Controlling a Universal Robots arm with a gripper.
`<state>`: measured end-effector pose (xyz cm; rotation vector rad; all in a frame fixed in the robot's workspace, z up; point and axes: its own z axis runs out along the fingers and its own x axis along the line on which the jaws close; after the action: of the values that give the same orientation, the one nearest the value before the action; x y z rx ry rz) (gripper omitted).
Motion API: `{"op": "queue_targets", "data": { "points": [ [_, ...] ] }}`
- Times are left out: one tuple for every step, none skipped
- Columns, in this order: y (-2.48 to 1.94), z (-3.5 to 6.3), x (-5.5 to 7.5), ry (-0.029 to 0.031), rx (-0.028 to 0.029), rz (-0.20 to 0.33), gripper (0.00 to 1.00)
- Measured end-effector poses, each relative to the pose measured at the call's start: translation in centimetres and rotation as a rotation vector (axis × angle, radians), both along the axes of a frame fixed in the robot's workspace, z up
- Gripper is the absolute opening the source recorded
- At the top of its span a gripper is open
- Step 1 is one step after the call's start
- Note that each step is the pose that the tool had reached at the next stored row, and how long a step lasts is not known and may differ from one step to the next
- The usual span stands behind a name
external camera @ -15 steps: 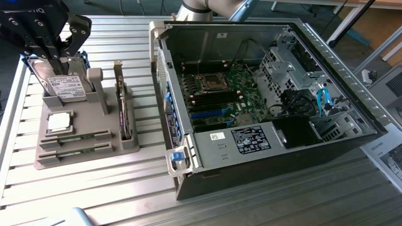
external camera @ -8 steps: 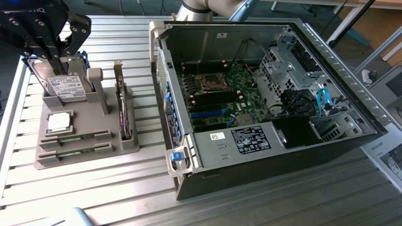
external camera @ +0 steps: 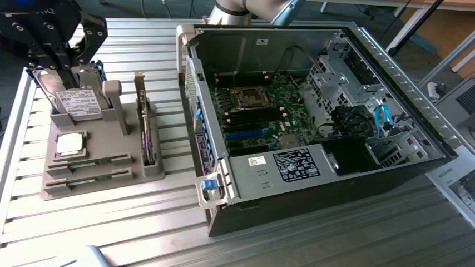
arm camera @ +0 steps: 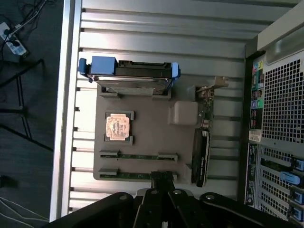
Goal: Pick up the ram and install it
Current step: 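Pick up the ram and move it above insertion slot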
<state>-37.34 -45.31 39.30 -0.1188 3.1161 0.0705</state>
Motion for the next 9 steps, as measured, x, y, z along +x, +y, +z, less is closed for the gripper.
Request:
{"op": "queue_targets", "data": {
  "points": [
    [0.00,0.00,0.00,0.0000,0.0000,0.015,0.11],
    [0.00,0.00,0.00,0.0001,0.0000,0.032,0.11],
    [0.00,0.00,0.00,0.0000,0.0000,0.048,0.11],
    [0.00,0.00,0.00,0.0001,0.0000,0.057,0.11],
    [0.00,0.00,0.00,0.0001,0.0000,0.068,0.11],
    [0.00,0.00,0.00,0.0000,0.0000,0.081,0.11],
    [0.00,0.00,0.00,0.0001,0.0000,0.093,0.11],
    [0.00,0.00,0.00,0.0000,0.0000,0.110,0.11],
    [0.00,0.00,0.00,0.0000,0.0000,0.122,0.11]
  ]
}}
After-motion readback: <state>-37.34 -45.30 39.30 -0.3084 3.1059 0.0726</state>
